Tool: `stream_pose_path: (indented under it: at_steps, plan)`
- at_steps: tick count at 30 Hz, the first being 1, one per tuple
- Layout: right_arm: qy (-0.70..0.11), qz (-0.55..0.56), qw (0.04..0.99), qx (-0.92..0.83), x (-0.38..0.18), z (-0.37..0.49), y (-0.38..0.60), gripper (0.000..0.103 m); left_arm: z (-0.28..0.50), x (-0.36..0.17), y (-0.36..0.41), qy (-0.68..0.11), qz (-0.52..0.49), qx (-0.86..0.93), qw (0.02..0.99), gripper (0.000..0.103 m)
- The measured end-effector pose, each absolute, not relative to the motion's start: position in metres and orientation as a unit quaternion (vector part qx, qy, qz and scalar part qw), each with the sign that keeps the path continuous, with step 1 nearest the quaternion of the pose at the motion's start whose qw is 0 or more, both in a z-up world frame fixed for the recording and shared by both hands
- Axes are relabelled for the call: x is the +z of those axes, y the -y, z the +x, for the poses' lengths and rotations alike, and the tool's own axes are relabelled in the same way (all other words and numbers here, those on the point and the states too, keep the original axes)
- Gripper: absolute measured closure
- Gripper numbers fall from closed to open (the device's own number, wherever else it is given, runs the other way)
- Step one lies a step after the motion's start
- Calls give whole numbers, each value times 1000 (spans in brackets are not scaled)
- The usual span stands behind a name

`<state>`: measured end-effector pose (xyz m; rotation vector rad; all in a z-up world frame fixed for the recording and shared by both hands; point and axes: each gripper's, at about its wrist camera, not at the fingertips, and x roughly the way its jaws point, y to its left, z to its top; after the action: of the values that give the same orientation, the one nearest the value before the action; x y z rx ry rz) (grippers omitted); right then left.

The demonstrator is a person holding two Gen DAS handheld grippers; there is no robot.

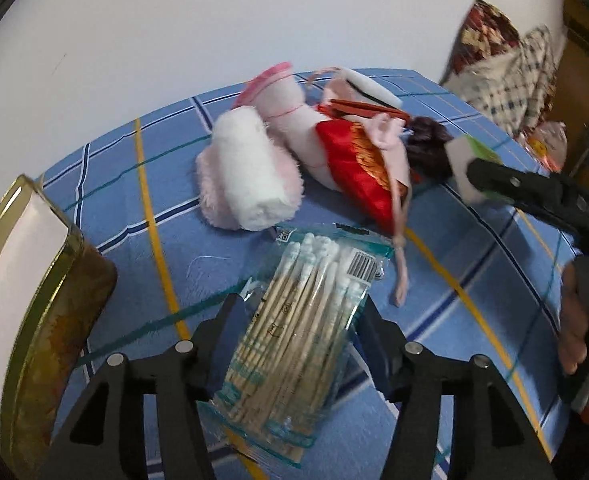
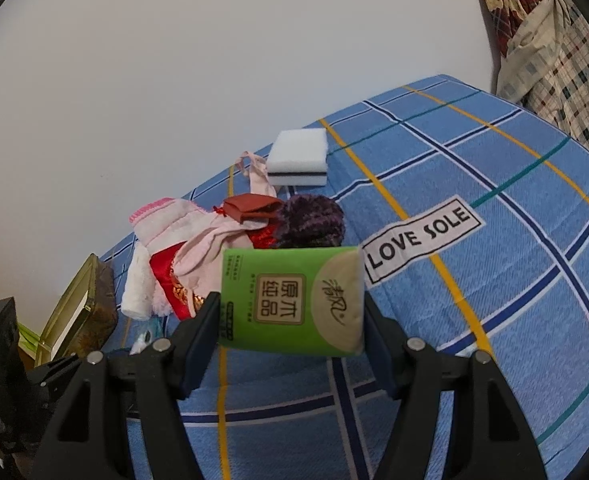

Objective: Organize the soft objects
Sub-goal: 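Carry the swab bag with the left tool while the right tool carries the tissue pack to the tray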

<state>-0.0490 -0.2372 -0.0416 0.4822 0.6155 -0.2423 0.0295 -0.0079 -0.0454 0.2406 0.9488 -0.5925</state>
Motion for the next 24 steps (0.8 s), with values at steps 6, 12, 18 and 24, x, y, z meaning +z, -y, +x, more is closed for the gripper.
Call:
stream_pose_path:
  at_steps: [6,12,18,24]
  plan:
    - [-296,227,920,-116,-42,-49,235,36,23,-54,13,-416,116,-263,863,43]
    - [-280,211,929,-123,-39,-54,231,36,23,-52,7,-406,103,-266,868,66]
    - [-247,170,944,-139,-31,-59,220,36,22,-43,-7,-408,49,-298,862,69]
    - [-200,152,954,-163,-20,-72,216,36,12,-14,-35,-361,3,-320,876,69]
